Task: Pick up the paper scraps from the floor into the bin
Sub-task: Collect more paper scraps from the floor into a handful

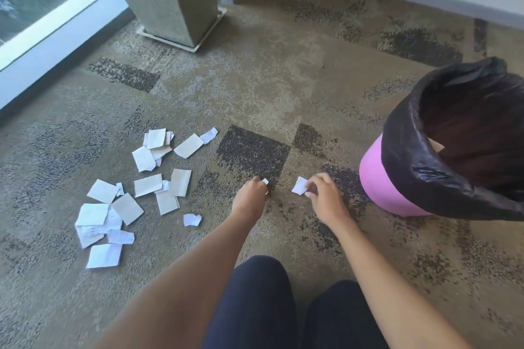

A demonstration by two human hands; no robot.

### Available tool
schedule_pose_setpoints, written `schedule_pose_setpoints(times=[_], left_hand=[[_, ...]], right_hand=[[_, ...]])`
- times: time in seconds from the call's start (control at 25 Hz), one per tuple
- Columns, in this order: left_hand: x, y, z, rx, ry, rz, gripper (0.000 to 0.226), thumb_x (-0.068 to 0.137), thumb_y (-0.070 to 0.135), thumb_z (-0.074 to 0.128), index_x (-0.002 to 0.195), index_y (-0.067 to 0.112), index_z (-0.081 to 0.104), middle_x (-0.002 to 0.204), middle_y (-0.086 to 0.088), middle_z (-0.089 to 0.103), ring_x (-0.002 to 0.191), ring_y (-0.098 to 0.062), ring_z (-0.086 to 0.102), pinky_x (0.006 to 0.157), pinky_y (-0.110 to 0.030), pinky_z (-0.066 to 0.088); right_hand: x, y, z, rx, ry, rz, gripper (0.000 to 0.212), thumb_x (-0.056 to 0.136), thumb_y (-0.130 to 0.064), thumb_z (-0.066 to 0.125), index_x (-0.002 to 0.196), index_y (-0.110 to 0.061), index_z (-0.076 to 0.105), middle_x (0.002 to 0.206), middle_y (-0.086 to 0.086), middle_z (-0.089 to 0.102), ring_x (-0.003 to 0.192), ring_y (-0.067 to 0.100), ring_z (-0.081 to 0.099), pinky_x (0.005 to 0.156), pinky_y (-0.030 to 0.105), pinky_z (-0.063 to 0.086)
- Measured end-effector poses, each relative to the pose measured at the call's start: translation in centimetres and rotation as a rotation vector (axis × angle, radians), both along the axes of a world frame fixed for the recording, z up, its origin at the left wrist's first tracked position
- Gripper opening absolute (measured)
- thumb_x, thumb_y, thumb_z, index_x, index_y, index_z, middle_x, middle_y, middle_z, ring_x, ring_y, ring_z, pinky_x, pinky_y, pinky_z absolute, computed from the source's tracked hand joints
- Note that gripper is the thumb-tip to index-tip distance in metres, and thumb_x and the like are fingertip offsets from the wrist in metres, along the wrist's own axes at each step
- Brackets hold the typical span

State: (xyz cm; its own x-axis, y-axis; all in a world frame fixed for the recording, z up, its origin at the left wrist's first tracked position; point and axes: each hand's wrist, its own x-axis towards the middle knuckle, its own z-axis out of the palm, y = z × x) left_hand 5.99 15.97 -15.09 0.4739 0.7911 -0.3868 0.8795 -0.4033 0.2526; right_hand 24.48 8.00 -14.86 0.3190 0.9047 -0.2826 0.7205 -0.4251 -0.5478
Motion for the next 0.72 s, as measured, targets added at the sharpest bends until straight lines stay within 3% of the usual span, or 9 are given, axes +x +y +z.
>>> schedule_pose_setpoints(times=[0.08,0.16,0.28,0.44,0.56,0.64,0.72], left_hand=[[-0.2,0.2,-0.1,0.023,0.031,-0.073,0.033,0.085,-0.016,0.05,0.107,0.002,0.066,0.108,-0.013,0.062,0.091,-0.028,0.065,0.081,-0.039,0.057],[-0.6,0.3,-0.2,0.04,0.059,-0.134,0.029,0.086,-0.015,0.049,0.104,0.001,0.065,0.106,-0.014,0.062,0.089,-0.026,0.065,0.078,-0.035,0.057],[-1.1,0.2,-0.7,0.076,0.098,-0.237,0.028,0.088,-0.012,0.049,0.109,0.0,0.062,0.117,-0.016,0.059,0.094,-0.026,0.064,0.078,-0.034,0.055],[-1.8,0.2,-1.2,0.129,0.115,-0.398,0.033,0.091,-0.009,0.05,0.123,-0.005,0.055,0.139,-0.025,0.049,0.113,-0.03,0.062,0.091,-0.035,0.054],[-2.3,0.3,-1.3,0.136,0.132,-0.45,0.033,0.09,-0.01,0.054,0.122,-0.004,0.057,0.139,-0.027,0.048,0.112,-0.029,0.062,0.092,-0.035,0.056],[-2.4,0.3,-1.5,0.141,0.137,-0.443,0.033,0.09,-0.009,0.055,0.122,-0.003,0.057,0.139,-0.027,0.049,0.112,-0.029,0.062,0.093,-0.036,0.056],[-2.3,0.1,-1.7,0.151,0.135,-0.42,0.034,0.09,-0.007,0.056,0.123,-0.003,0.057,0.14,-0.026,0.048,0.119,-0.03,0.058,0.096,-0.037,0.054]], right_hand=[[-0.2,1.3,-0.3,-0.067,0.019,0.083,0.048,0.088,-0.009,0.07,0.132,-0.018,0.053,0.148,0.0,0.038,0.137,0.023,0.039,0.111,0.037,0.036],[-0.8,1.9,-1.0,-0.143,-0.019,0.153,0.064,0.091,-0.017,0.068,0.148,-0.023,0.04,0.161,0.001,0.021,0.147,0.026,0.023,0.119,0.047,0.026],[-2.4,1.2,-2.0,-0.122,-0.225,0.208,0.055,0.096,-0.022,0.061,0.147,-0.019,0.04,0.154,0.006,0.032,0.142,0.028,0.027,0.113,0.041,0.034],[-3.0,-0.6,-2.5,-0.022,-0.45,0.339,0.04,0.099,-0.001,0.042,0.138,-0.011,0.042,0.132,0.009,0.047,0.12,0.026,0.05,0.096,0.033,0.046],[-2.0,-1.5,-1.6,0.012,-0.318,0.104,0.018,0.099,-0.003,0.048,0.113,-0.01,0.057,0.113,0.006,0.059,0.099,0.023,0.062,0.069,0.027,0.045],[-0.9,-2.4,-1.2,0.06,-0.155,-0.178,0.008,0.095,-0.008,0.059,0.1,-0.011,0.064,0.115,0.006,0.06,0.104,0.024,0.059,0.076,0.025,0.041],[-0.1,-3.4,-1.1,-0.035,-0.107,-0.29,0.007,0.091,-0.012,0.066,0.096,-0.016,0.067,0.14,0.008,0.047,0.129,0.032,0.043,0.098,0.036,0.04]])
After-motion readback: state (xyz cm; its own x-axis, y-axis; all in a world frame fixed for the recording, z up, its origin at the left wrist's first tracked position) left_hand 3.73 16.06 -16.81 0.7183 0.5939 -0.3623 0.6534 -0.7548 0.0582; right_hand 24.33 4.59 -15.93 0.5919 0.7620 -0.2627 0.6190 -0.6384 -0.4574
